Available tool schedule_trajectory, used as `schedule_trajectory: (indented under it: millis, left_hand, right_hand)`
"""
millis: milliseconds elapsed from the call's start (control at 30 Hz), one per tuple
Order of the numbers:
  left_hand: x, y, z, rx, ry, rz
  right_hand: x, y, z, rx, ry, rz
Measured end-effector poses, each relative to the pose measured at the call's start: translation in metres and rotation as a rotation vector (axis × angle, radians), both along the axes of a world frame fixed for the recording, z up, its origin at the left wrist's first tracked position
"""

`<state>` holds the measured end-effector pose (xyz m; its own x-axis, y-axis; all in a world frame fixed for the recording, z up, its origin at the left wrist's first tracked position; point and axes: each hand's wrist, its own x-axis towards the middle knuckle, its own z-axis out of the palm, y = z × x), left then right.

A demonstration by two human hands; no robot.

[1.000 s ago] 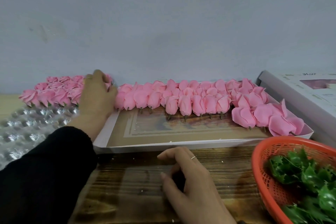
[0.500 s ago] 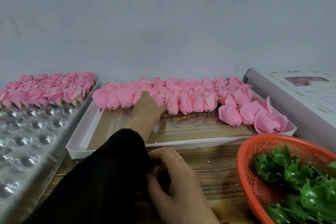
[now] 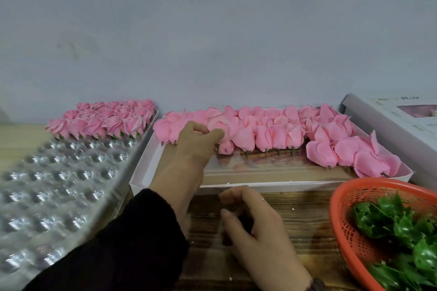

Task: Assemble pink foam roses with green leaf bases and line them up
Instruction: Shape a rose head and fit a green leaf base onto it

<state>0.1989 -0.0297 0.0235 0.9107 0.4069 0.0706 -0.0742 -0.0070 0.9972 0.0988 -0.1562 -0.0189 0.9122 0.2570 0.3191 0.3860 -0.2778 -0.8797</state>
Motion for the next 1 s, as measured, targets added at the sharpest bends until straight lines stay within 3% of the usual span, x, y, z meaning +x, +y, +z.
schedule_trajectory:
  millis: [233, 333, 500, 633, 767, 1000]
  left_hand:
    - [-0.09, -0.015, -0.002, -0.262, -0.016, -0.144]
    - [-0.124, -0.021, -0.007, -0.25, -0.094, -0.13]
    - [-0.143, -0.025, -0.017, -0.085, -0.176, -0.181]
    - [-0.14, -0.031, -0.023, 0.144, -0.209, -0.207]
    - [-0.14, -0.034, -0.03, 0.321, -0.208, -0.191]
    - [-0.139, -0.034, -0.032, 0.376, -0.224, -0.223]
  right_hand:
    - [-0.006, 0.0, 0.014, 0.197, 0.144, 0.131]
    - [-0.012, 0.0, 0.017, 0.277, 0.205, 0.255]
    - [-0.015, 0.001, 0.013, 0.457, 0.402, 0.395]
    - [-0.014, 0.001, 0.009, 0.663, 0.53, 0.315]
    - [-0.011, 0.003, 0.007, 0.701, 0.52, 0.213]
    - [-0.012, 0.004, 0.007, 0.769, 0.495, 0.175]
